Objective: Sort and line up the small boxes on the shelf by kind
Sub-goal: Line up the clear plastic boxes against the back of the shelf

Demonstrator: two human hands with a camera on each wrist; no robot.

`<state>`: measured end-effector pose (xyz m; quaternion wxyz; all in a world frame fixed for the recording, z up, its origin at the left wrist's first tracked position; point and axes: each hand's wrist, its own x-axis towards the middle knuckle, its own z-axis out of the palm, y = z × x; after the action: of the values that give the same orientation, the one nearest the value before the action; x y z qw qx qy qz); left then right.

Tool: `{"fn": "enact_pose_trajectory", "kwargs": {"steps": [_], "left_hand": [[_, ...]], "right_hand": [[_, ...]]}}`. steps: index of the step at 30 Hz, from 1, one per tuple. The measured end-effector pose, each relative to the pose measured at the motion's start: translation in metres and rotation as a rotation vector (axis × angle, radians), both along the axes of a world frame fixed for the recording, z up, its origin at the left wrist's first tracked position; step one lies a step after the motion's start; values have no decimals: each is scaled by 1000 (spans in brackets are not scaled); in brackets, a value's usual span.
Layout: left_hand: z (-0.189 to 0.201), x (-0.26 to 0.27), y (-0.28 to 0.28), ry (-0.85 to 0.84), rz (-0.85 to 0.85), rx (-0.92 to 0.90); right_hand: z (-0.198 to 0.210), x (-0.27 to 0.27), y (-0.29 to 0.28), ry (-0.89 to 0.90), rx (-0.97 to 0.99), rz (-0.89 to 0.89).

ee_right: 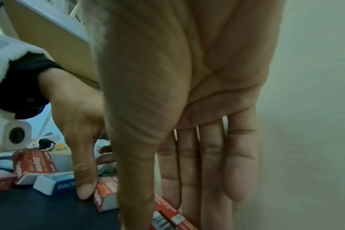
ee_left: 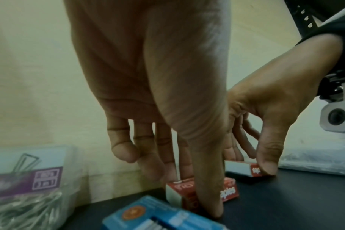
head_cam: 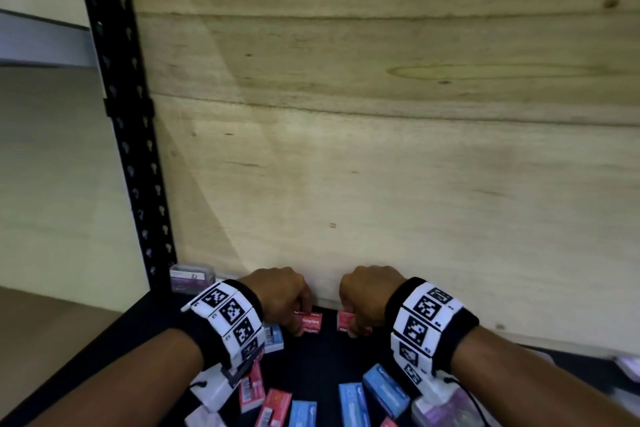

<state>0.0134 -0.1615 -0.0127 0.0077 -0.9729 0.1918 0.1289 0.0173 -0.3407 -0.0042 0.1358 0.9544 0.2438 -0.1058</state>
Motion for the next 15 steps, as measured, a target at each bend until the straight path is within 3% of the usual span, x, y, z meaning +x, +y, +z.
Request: {"fn": "enact_pose_trajectory", "kwargs": {"steps": [8, 15], "left_hand": [[14, -8, -1, -31, 6, -14], [25, -23, -37, -33, -100, -23]], "right_hand": [[7, -5, -12, 22, 8, -16], [32, -19, -67, 77, 47, -89]]}}
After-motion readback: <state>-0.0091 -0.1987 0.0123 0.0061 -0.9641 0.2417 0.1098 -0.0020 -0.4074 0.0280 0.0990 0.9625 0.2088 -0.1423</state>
